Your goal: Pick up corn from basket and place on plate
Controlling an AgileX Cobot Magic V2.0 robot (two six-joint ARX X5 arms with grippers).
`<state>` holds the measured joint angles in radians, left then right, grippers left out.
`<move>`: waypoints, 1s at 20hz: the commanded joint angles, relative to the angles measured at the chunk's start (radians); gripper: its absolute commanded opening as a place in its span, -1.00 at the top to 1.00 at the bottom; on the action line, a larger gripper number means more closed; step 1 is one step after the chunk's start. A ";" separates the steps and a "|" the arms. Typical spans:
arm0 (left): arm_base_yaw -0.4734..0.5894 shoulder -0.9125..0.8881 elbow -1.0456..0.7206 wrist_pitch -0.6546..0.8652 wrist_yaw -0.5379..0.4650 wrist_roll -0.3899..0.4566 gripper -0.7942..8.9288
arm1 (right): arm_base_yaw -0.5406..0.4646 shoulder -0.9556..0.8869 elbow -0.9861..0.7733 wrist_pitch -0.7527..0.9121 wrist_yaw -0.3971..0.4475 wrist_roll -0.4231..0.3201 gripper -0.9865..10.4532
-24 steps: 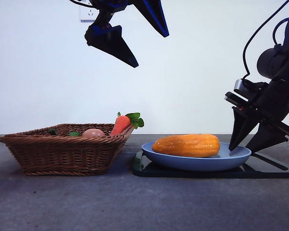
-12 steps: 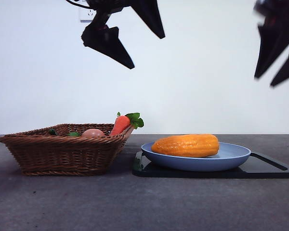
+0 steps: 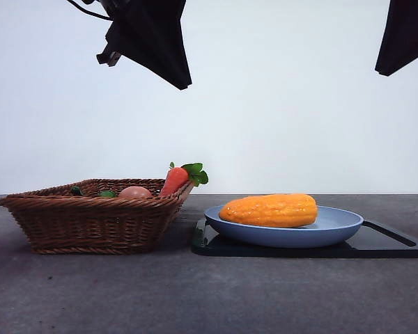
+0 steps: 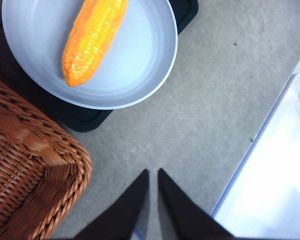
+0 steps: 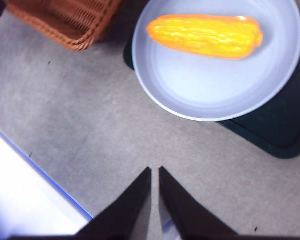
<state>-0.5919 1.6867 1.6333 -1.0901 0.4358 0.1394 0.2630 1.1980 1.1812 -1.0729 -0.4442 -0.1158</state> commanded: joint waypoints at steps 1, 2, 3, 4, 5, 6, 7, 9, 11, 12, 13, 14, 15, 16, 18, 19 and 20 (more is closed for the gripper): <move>-0.004 -0.004 0.028 0.013 0.001 0.009 0.82 | 0.013 0.010 0.018 0.020 -0.001 -0.026 0.82; -0.004 -0.004 0.028 0.013 0.001 0.009 0.82 | 0.013 0.010 0.018 0.025 -0.001 -0.022 0.82; -0.004 -0.004 0.028 0.013 0.001 0.009 0.82 | 0.013 0.010 0.018 0.025 -0.002 -0.013 0.82; -0.004 -0.004 0.028 0.013 0.001 0.009 0.82 | 0.013 0.010 0.018 0.024 -0.002 0.004 0.82; -0.004 -0.004 0.028 0.013 0.002 0.009 0.82 | 0.013 0.010 0.018 0.026 -0.001 0.009 0.82; -0.004 -0.004 0.028 0.014 0.001 0.009 0.82 | 0.013 0.010 0.018 0.028 -0.001 0.009 0.82; -0.004 -0.004 0.028 0.015 0.001 0.009 0.82 | 0.013 0.010 0.018 0.031 0.000 0.007 0.82; -0.004 -0.004 0.028 0.019 0.001 0.009 0.82 | 0.013 0.010 0.018 0.036 0.000 0.007 0.82; -0.004 -0.004 0.028 0.028 0.002 0.009 0.82 | 0.013 0.010 0.018 0.045 0.000 0.007 0.82; -0.004 -0.004 0.028 0.037 0.001 0.009 0.82 | 0.013 0.010 0.018 0.048 0.000 0.007 0.82; -0.004 -0.004 0.028 0.046 0.002 0.009 0.82 | 0.013 0.010 0.018 0.052 0.000 0.007 0.82; -0.004 -0.004 0.028 0.059 0.001 0.009 0.82 | 0.013 0.010 0.018 0.055 0.000 0.007 0.82; -0.004 -0.004 0.028 0.075 0.001 0.009 0.82 | 0.013 0.010 0.018 0.057 0.000 0.007 0.82; -0.004 -0.004 0.028 0.090 0.001 0.009 0.82 | 0.013 0.010 0.018 0.058 0.000 0.007 0.82; -0.004 -0.004 0.028 0.130 0.001 0.009 0.82 | 0.013 0.010 0.018 0.059 0.000 0.007 0.82; -0.004 -0.004 0.028 0.150 0.001 0.009 0.82 | 0.013 0.010 0.018 0.060 0.000 0.007 0.82; -0.005 -0.004 0.028 0.175 0.002 0.009 0.82 | 0.013 0.010 0.018 0.060 0.000 0.007 0.82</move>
<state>-0.5919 1.6867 1.6333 -0.9325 0.4358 0.1394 0.2722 1.1980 1.1812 -1.0199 -0.4438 -0.1154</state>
